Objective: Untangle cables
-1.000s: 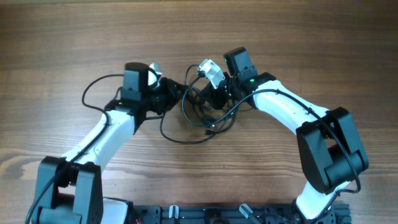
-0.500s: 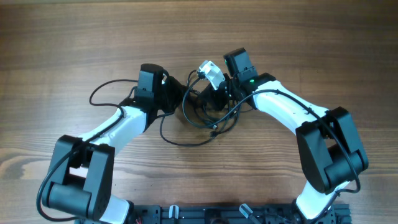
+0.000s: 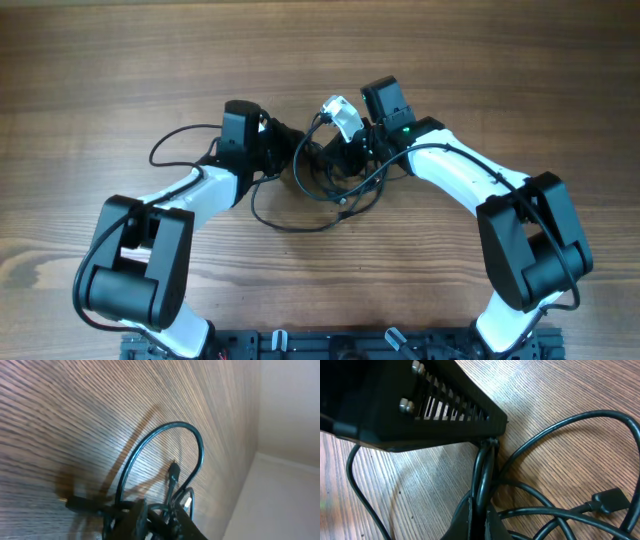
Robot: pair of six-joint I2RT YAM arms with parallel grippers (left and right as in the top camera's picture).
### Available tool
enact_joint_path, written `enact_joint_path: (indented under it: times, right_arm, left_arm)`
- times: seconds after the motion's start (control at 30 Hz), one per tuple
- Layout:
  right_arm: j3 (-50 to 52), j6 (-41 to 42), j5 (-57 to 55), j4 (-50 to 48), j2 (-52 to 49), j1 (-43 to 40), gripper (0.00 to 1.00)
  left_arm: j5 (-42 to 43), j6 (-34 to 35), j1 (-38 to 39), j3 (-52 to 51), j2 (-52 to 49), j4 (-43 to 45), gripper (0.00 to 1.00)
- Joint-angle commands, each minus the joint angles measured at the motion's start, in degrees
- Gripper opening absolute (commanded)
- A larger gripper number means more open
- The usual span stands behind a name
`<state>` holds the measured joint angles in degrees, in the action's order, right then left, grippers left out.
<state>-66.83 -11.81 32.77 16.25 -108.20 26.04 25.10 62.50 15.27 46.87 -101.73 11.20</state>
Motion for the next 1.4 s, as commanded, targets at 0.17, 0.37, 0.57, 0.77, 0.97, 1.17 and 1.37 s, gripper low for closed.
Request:
enact_joint_path:
  times: [0.17,0.37,0.57,0.77,0.97,1.17,1.37]
  right_arm:
    - [-0.1,0.9,2.3,-0.6,1.7,0.6,0.05]
    - [-0.1,12.0,2.3,-3.5,1.7,0.6,0.06]
    - [-0.1,13.5,2.3,-3.0,1.7,0.6,0.08]
    - [-0.1,15.6,2.2,-3.7,1.7,0.6,0.08]
    - [-0.1,16.6,0.9,-4.1,1.7,0.6,0.08]
    - [-0.1,18.4,-2.7,-4.1,1.7,0.6,0.05]
    - [-0.1,18.1,5.3,-4.5,5.2,-2.9,0.05]
  left_arm:
    - [11.5,2.4,0.8,-0.1,0.9,-0.1,0.21]
    - [5.7,0.3,4.3,-0.1,0.7,-5.7,0.08]
    - [1.8,-0.6,5.9,-0.1,0.5,-6.8,0.08]
    - [1.7,-2.9,6.0,-0.1,-0.5,-9.3,0.04]
    - [1.1,-9.5,6.0,-0.1,-2.3,-14.8,0.04]
    - [-4.0,-10.4,6.0,-0.1,-2.3,-19.8,0.04]
    - [-8.0,-11.3,3.3,-0.1,-2.3,-22.7,0.04]
